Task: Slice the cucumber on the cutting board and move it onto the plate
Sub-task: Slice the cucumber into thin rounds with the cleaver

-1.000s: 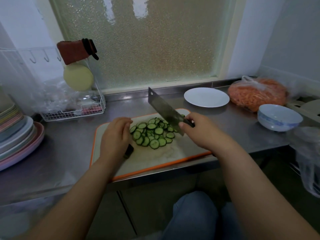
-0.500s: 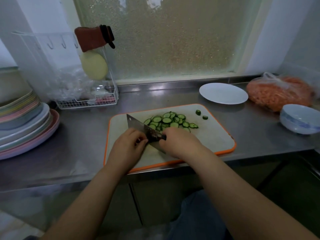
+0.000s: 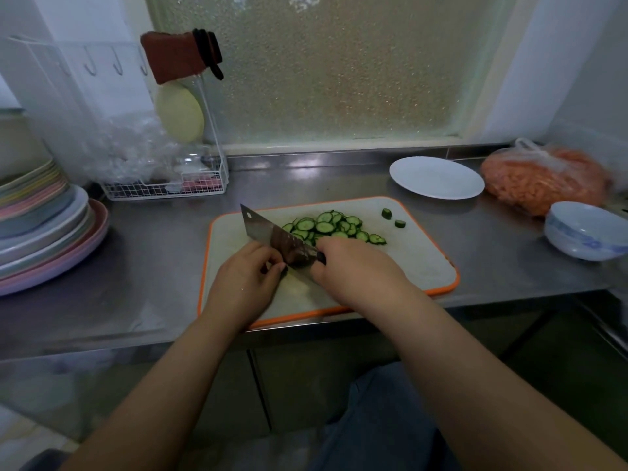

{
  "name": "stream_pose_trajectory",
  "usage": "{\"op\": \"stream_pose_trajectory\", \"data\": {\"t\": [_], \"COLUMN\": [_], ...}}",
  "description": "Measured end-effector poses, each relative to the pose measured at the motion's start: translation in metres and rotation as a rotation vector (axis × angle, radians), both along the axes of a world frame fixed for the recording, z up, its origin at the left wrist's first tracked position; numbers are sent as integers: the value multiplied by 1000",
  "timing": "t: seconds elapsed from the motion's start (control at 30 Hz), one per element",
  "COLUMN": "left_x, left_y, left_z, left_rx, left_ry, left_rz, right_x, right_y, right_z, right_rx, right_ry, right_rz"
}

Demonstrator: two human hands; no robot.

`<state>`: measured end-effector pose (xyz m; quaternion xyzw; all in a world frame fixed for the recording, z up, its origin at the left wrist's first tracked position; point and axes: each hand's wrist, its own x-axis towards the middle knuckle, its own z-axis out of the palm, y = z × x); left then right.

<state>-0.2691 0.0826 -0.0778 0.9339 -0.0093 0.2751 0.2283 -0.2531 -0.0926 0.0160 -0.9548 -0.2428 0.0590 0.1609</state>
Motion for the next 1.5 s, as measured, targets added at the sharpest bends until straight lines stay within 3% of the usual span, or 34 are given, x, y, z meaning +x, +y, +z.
{"op": "stream_pose_trajectory", "data": {"t": [0.43,0.63,1.13,1.5], "left_x": [-2,-5,-6,-6], "left_y": [-4,-6,-5,-5], "left_z": [0,-1,0,-3], "left_rx": [28,9,-87,-78], "left_ry": [11,28,65,70], "left_rz": [31,69,17,17], "right_x": [9,21,-8,-1], "right_y": [24,13,0,17], "right_z": [-21,-21,-6,-18], "right_rx": [-52,46,2,-75], "right_ry": [56,183,-36,71], "right_rz": [-36,-70,19,-37]}}
